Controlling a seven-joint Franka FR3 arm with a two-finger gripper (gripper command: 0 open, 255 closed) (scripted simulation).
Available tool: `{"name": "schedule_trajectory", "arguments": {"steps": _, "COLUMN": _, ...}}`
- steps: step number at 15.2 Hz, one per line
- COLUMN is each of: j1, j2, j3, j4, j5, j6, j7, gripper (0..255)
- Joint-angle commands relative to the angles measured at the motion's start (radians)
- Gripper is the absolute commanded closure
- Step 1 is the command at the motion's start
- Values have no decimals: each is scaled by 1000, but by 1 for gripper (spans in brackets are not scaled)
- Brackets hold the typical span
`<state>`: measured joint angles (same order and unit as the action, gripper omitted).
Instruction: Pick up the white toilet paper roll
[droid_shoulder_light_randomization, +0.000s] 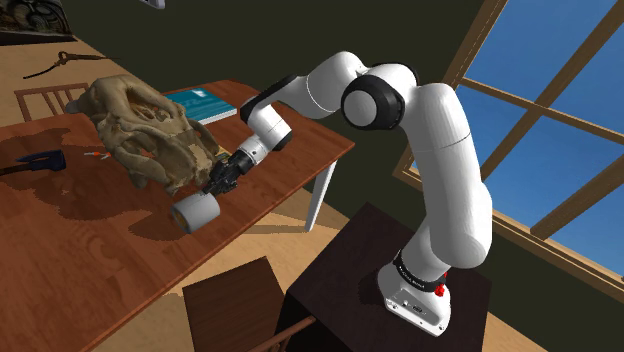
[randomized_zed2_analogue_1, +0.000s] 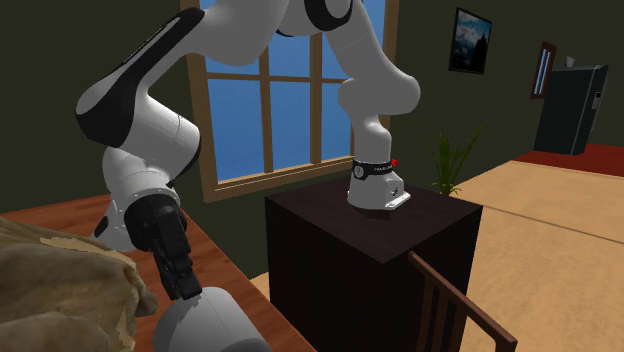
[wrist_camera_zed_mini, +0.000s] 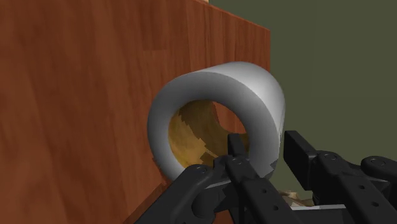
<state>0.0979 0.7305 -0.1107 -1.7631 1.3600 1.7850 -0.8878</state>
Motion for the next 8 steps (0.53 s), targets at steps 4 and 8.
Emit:
{"name": "schedule_trajectory", "arguments": {"steps": 4, "j1": 2, "j2": -11, "j3": -1, "j4": -4, "j5": -2, "j6": -1, "j7": 7, "gripper": 255}}
{"name": "schedule_trajectory", "arguments": {"steps": 8, "j1": 4, "j2": -55, "j3": -5, "j4": -22, "j5": -12, "j6": -8, "j7": 33, "gripper": 255}}
